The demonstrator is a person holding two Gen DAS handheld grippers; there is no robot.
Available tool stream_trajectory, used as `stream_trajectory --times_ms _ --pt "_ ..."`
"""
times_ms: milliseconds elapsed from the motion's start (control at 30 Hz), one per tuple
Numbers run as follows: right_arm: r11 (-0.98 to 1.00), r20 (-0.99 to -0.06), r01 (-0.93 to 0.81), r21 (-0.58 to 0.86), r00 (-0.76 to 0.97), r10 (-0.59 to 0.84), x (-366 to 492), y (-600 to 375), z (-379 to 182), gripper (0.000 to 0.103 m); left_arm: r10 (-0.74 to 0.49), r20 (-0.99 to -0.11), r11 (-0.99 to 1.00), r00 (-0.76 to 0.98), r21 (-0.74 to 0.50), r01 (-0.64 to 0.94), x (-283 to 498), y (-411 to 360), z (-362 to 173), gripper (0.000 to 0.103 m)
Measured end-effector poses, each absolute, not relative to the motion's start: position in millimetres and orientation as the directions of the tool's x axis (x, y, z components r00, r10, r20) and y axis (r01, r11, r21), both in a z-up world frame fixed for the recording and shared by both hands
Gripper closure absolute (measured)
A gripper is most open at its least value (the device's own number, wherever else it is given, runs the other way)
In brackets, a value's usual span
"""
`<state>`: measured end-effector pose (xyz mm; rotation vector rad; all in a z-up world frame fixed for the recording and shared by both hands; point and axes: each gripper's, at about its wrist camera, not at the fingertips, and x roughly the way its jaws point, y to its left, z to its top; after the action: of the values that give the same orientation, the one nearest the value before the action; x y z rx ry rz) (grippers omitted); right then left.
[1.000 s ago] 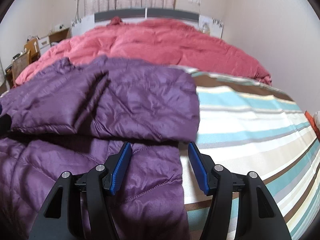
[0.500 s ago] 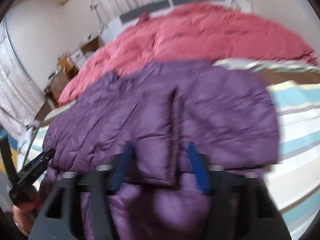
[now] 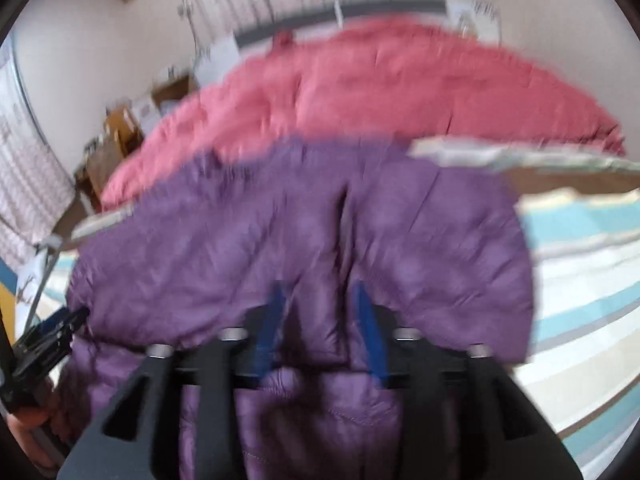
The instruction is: Fold large clothes
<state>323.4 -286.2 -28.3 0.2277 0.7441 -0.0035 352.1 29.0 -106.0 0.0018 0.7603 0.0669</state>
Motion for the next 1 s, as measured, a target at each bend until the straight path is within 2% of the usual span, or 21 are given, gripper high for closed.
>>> stream_trajectory --times_ms 67,133,233,367,533,633,733,833,867,1000 --pt "0.987 -0.631 0.049 0.153 0.774 0.06 325.3 -278.3 -13.1 0.05 0.052 -0.669 0.999 0.742 0.024 -0.049 356.2 25.3 -95.7 0.036" --pt "0.995 -0.629 -0.019 0.096 0.774 0.075 340.5 -260.6 -6.9 0.05 0.047 -0.662 0.999 0.748 0.034 -0.032 370.0 17.7 -89.6 0.036" --pt "0.994 -0.676 -0.081 0.077 0.729 0.112 368.8 -241.0 -19.0 0.051 0.058 -0.683 0.995 0.728 0.097 0.011 405.4 -1.9 -96.1 0.036" --pt "0.997 -0.74 -0.078 0.013 0.67 0.062 401.9 -235.6 -47.9 0.054 0.089 -0.732 0.987 0.676 0.158 0.041 442.4 -6.9 -122.7 0.033" --pt "0.998 -0.742 -0.052 0.034 0.668 0.061 407.8 -247.2 -75.1 0.057 0.018 -0.748 0.997 0.663 0.067 0.048 457.3 10.0 -144.5 0.03" --pt "0.999 -0.739 -0.051 0.015 0.672 0.045 407.3 -245.0 -75.8 0.057 0.014 -0.751 0.997 0.66 0.061 0.049 458.3 8.9 -146.4 0.029" --pt "0.998 -0.739 -0.052 0.027 0.672 0.054 405.1 -243.8 -75.1 0.057 0.034 -0.747 0.996 0.664 0.08 0.039 455.9 6.8 -145.8 0.024" --pt "0.999 -0.729 -0.052 0.01 0.683 0.043 389.9 -243.2 -61.7 0.052 0.072 -0.73 0.993 0.679 0.115 0.019 437.8 8.7 -136.5 0.01" --pt "0.998 -0.724 -0.053 0.015 0.689 0.047 381.8 -245.0 -56.8 0.043 0.067 -0.725 0.994 0.685 0.11 0.019 426.5 11.4 -132.8 0.007" --pt "0.999 -0.722 -0.053 0.008 0.691 0.042 343.1 -247.1 -41.8 0.04 0.033 -0.717 0.993 0.696 0.104 0.06 378.9 17.5 -121.2 0.007"
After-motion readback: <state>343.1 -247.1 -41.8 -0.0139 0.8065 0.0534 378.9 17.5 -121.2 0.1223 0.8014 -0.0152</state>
